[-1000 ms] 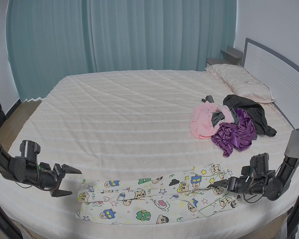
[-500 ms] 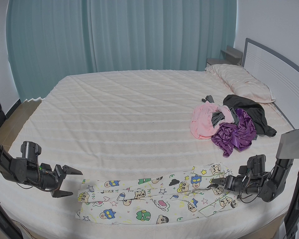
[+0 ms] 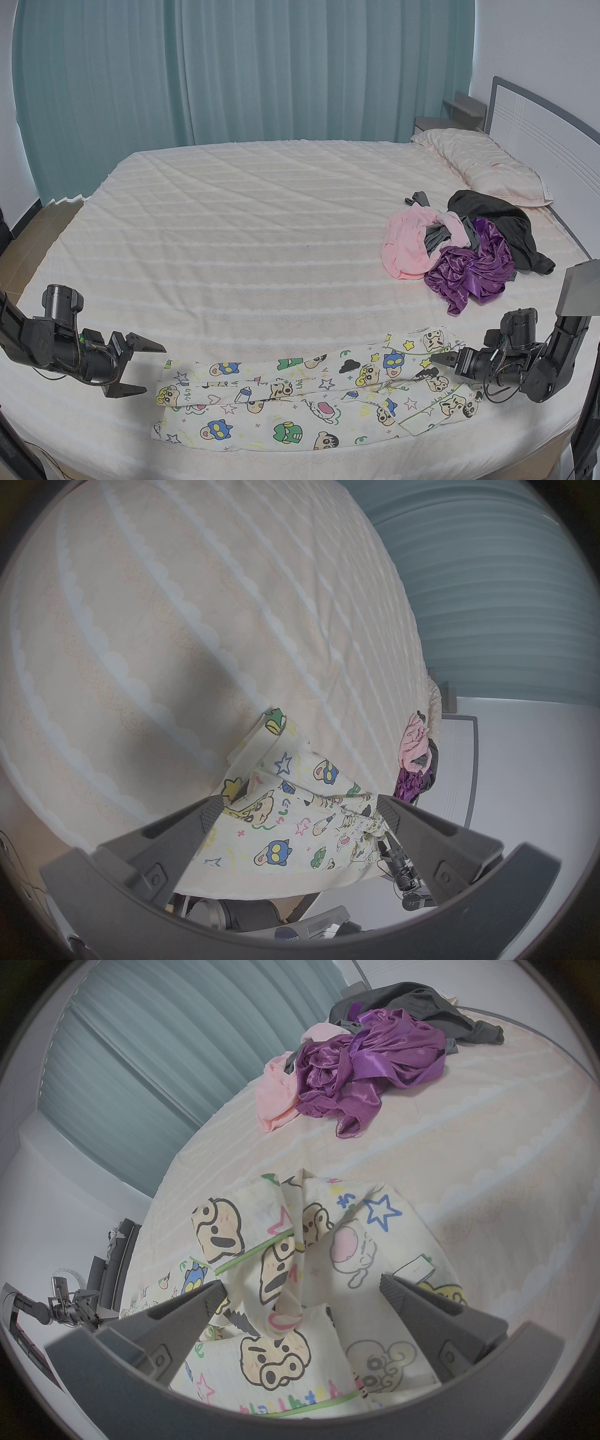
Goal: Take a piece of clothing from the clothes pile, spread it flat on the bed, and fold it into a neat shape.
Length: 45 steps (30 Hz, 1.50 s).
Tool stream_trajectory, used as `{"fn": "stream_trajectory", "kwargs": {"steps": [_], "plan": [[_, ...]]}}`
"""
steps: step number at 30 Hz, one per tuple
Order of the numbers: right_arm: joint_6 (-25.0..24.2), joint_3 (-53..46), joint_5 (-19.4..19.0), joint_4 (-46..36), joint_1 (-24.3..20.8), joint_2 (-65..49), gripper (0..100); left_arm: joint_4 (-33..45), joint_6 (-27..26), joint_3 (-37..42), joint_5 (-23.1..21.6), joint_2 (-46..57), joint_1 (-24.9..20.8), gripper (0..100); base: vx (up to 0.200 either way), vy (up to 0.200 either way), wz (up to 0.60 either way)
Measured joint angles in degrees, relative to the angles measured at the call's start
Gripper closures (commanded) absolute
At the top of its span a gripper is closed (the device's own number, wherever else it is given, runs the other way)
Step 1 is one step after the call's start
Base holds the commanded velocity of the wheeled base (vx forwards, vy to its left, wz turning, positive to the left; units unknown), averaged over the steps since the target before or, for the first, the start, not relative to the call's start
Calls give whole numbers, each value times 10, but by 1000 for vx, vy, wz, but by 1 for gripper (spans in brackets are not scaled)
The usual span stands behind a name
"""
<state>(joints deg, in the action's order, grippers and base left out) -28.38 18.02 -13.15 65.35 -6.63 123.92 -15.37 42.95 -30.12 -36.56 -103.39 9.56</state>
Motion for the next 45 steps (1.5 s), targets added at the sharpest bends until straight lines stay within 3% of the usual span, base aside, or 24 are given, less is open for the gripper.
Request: {"fn": "stream_trajectory", "kwargs": {"steps": [30, 39, 40, 45], "plan": [[30, -26, 1, 0, 16, -17, 0, 0, -1, 0, 0, -3, 0, 0, 0, 0, 0], [29, 21, 3, -6, -18, 15, 0, 0, -1, 0, 0, -3, 0, 0, 0, 0, 0], [29, 29, 4, -6, -20, 22, 100, 0, -1, 0, 0, -3, 0, 0, 0, 0, 0], [25, 45, 4, 0, -24, 44, 100, 0, -1, 0, 0, -3, 0, 0, 0, 0, 0]]}}
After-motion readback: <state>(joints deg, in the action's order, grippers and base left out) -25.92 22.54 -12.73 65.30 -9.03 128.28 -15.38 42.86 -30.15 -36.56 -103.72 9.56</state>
